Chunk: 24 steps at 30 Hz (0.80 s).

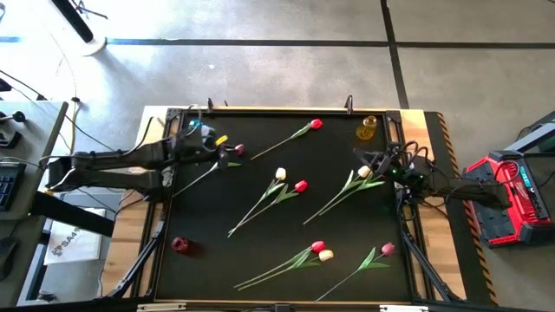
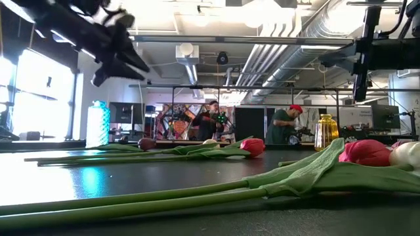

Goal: Sort flowers into vase by color
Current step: Put the top left dark red flower into the blue vase

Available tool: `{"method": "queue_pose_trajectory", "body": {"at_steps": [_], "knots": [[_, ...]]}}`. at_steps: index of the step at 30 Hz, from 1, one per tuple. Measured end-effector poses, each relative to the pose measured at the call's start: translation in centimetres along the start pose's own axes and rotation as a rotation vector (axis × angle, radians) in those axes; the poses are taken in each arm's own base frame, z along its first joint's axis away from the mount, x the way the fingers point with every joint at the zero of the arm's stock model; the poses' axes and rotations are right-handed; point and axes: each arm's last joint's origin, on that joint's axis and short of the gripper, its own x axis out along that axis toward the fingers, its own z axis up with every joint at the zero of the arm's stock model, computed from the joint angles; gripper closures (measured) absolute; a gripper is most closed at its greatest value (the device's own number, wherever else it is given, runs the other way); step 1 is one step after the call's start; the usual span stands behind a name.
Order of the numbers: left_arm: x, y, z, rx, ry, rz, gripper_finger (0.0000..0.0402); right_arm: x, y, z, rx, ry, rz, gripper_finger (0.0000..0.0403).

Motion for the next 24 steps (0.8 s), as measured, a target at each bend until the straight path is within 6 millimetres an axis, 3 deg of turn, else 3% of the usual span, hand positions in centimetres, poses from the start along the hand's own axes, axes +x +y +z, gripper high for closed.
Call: {"method": "queue_pose_trajectory", "body": {"at_steps": [8,16,24], "knots": [[4.2,2.8,-0.1,0.05,0.251,0.186,0.0224,1.2,1.3,0.4,-0.03,0.044,-0.055,0.0348],[7.5,4.5,-1.4,0.14,0.389,0.301,0.023,3.6,3.5,0.9,-0.129,0.093,-0.111,0.0276],[10.3,5.3,-2.4,0.214,0.478,0.397,0.024,6.0,4.7,0.7,-0.214,0.141,-0.167,0.0265]]}}
